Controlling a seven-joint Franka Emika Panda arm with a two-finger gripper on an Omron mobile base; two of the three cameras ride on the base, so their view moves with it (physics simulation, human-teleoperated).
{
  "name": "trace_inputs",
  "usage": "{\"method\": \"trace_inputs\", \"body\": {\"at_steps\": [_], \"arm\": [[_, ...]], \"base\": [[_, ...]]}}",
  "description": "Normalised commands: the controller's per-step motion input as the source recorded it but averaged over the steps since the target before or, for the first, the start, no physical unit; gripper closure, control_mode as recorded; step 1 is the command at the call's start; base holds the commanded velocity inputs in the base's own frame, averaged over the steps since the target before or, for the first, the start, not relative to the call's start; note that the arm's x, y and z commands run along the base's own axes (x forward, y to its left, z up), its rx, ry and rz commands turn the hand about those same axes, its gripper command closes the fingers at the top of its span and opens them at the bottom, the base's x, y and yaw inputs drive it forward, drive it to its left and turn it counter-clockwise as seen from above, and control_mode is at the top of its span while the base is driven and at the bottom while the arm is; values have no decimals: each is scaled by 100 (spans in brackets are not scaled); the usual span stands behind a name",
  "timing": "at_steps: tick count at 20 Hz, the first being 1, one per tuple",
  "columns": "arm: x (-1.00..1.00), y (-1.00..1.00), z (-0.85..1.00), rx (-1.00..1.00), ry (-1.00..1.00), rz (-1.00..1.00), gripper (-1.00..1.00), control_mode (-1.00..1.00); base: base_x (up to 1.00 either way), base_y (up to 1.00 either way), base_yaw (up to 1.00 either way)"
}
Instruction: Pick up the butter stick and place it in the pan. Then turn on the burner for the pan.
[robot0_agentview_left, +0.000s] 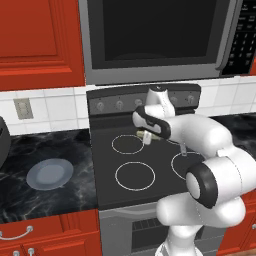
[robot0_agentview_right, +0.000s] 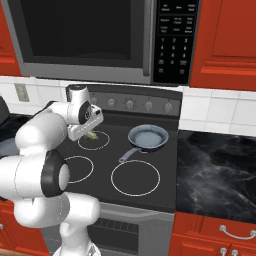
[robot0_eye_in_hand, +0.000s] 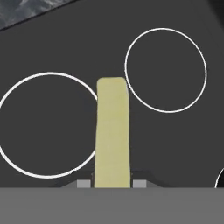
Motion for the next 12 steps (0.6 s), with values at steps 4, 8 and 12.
{"method": "trace_inputs", "body": {"at_steps": [4, 8, 12], "arm": [[0, -41, 9, 0, 0, -17, 100, -100], [0, -42, 8, 0, 0, -17, 100, -100], [0, -42, 8, 0, 0, -17, 100, -100]], "base": [[0, 0, 0], [0, 0, 0], [0, 0, 0]]}}
